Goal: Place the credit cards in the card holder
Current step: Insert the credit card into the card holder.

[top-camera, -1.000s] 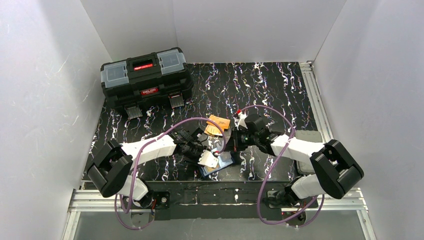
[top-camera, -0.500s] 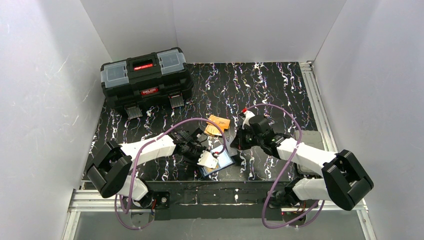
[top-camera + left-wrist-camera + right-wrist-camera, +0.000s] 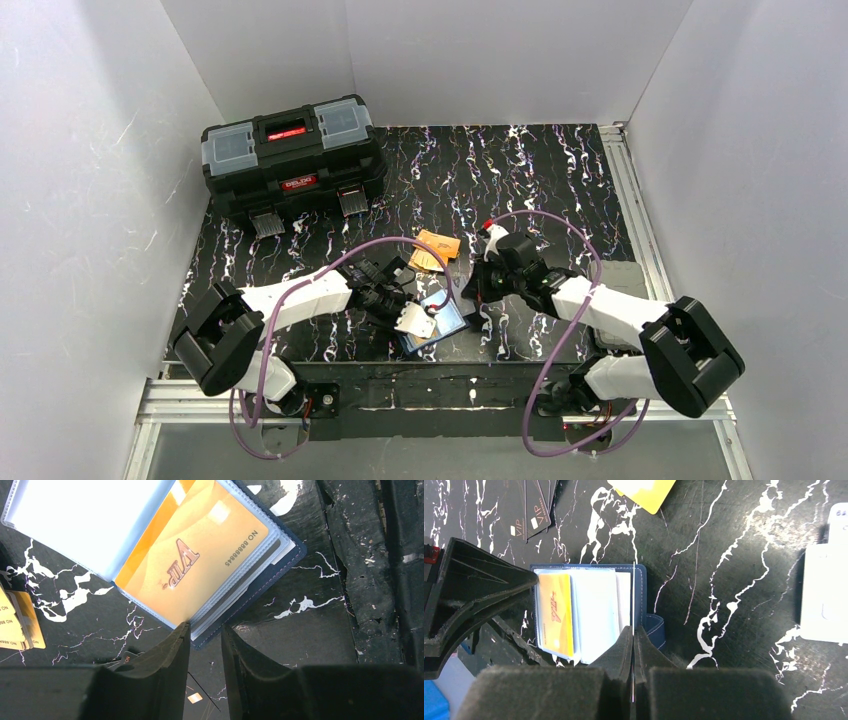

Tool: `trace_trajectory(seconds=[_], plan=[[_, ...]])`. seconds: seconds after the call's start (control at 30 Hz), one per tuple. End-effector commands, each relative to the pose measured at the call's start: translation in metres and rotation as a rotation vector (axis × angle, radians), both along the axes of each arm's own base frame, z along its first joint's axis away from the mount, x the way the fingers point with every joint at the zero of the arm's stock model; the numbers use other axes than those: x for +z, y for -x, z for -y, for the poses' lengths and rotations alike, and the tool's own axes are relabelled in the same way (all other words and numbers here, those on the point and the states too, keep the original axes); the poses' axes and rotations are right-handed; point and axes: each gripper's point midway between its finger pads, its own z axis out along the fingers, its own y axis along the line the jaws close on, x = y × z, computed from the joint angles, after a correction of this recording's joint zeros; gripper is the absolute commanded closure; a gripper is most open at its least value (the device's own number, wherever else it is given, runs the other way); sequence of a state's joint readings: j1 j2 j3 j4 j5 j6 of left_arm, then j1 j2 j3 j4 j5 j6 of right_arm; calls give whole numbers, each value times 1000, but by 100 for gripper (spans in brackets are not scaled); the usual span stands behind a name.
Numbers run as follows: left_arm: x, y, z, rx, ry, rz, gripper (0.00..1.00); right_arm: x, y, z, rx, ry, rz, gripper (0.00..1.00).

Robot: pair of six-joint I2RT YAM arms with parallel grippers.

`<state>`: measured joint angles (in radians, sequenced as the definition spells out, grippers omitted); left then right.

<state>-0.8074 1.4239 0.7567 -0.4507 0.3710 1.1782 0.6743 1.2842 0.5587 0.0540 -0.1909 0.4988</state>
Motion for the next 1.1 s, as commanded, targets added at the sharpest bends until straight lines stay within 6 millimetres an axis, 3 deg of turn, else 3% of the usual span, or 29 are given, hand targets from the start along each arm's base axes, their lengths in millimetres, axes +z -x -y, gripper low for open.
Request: trace_trajectory(seconds=[0.0,0.1,0.2,0.63,1.07], plan=[[6,5,-1,-17,1,-8,72,20,-9,7,-50,-6,83,99],[5,7,-3,-22,-4,-10,72,40,-14,15,-71,-19,146,99],[4,7,-3,-23,-4,-10,72,52,-9,7,-33,-67,149,99],[4,7,-3,-24,-6,-8,72,31,-3,-14,52,-103,48,99],[5,6,-2,-26,-6,-4,73,16,-3,-7,36,-60,41,99]])
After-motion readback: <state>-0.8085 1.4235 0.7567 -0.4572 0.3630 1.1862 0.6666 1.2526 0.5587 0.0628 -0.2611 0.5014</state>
